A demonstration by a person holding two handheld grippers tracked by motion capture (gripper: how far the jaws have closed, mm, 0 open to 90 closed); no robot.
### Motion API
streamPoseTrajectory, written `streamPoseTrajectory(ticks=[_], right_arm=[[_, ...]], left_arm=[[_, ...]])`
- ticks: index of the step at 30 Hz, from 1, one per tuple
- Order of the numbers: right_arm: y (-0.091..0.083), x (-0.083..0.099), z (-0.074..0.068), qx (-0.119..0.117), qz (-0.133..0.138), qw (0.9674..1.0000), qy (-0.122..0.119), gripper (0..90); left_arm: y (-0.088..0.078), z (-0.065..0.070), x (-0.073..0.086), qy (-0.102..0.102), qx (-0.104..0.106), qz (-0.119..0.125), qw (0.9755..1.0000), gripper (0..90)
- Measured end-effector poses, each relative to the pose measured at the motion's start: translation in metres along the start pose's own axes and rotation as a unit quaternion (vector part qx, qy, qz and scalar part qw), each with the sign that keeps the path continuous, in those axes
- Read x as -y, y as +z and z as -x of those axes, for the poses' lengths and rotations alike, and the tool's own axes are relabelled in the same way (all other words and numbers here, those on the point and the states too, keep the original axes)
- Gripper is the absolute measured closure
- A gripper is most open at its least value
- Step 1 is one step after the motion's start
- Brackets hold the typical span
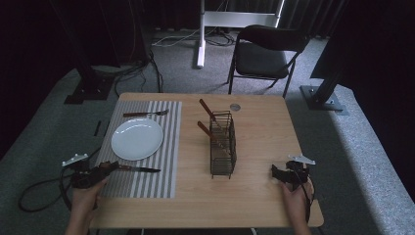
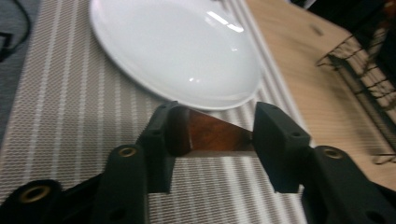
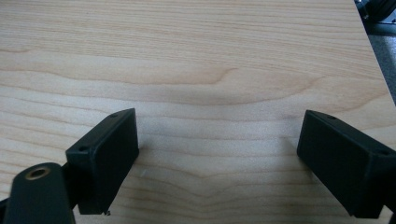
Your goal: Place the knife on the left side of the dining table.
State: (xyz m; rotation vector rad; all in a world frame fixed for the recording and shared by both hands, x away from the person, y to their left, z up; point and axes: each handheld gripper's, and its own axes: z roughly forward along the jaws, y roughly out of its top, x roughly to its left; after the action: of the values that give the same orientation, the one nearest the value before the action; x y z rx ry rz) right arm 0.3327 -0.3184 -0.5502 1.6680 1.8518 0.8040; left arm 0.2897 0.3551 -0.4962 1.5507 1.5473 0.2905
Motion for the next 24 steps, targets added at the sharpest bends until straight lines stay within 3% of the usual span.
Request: streamPoseTrajectory(ticks=[3,7,14,19,24], right_arm=[[0.000,0.000,0.000,0.000,0.000,1.0000,0.000,11.9],[0.000,0.000,0.000,0.000,0.000,1.0000,0.000,11.9],[0.000,0.000,0.000,0.000,0.000,1.0000,0.000,11.9],[0.000,0.000,0.000,0.000,0.000,1.0000,0.000,11.9],[0.000,0.000,0.000,0.000,0.000,1.0000,0.000,11.9]], left_arm=[[0.005,-0.005,0.002,0.005,-0.026,-0.014,0.9996,45.1],[0.010,-0.012,0.004,-0.005,-0.028,-0.017,0.9995,43.1],[0.019,-0.017,0.003,-0.006,-0.040,-0.029,0.9988,39.4],[0.031,-0.015,0.001,0.015,-0.056,-0.050,0.9971,31.5],[0.038,-0.014,0.001,0.014,-0.052,-0.051,0.9972,29.5]])
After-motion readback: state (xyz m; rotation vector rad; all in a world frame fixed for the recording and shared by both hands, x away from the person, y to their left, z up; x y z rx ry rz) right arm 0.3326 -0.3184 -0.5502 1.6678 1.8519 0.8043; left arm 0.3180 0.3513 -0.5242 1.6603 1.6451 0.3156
